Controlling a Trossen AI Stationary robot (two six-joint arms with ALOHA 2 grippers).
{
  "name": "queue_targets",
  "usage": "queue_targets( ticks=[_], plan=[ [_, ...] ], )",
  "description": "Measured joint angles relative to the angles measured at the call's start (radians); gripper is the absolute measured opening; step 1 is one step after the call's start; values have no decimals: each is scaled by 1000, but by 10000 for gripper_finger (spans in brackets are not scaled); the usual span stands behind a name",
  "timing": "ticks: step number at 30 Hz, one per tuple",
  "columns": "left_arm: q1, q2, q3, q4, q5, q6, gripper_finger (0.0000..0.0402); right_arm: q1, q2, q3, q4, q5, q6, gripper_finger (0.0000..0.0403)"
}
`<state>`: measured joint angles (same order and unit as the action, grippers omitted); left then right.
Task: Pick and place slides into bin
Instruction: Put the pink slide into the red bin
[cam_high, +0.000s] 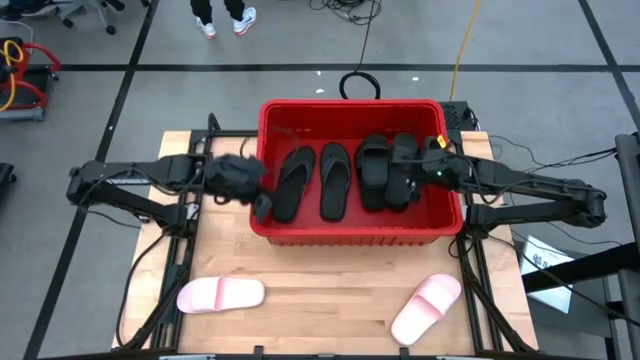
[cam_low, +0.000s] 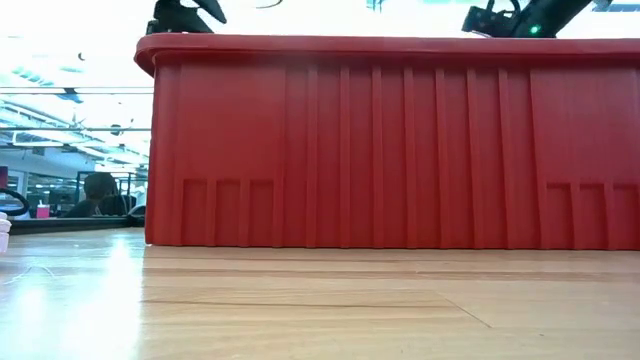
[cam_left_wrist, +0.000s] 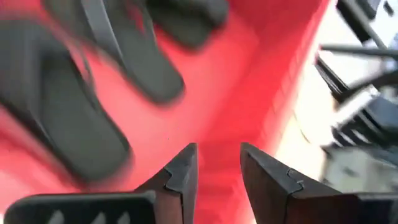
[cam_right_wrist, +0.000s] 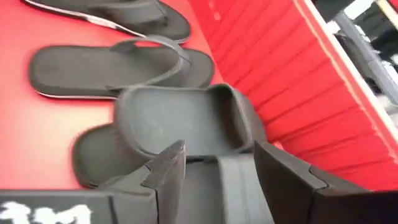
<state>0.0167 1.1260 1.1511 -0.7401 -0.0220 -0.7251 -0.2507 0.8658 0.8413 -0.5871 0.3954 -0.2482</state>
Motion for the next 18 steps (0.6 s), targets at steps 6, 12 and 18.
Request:
queue_targets(
  ticks=[6, 12, 18],
  plan=[
    [-154, 0, 0, -123, 130, -374, 118, 22, -37, 0, 0, -51, -31, 180],
    [-326, 0, 0, -189, 155, -673, 118, 24, -70, 0, 0, -149, -48, 182],
    [-490, 0, 0, -194, 96, -947, 118, 24, -97, 0, 0, -226, -52, 182]
  ],
)
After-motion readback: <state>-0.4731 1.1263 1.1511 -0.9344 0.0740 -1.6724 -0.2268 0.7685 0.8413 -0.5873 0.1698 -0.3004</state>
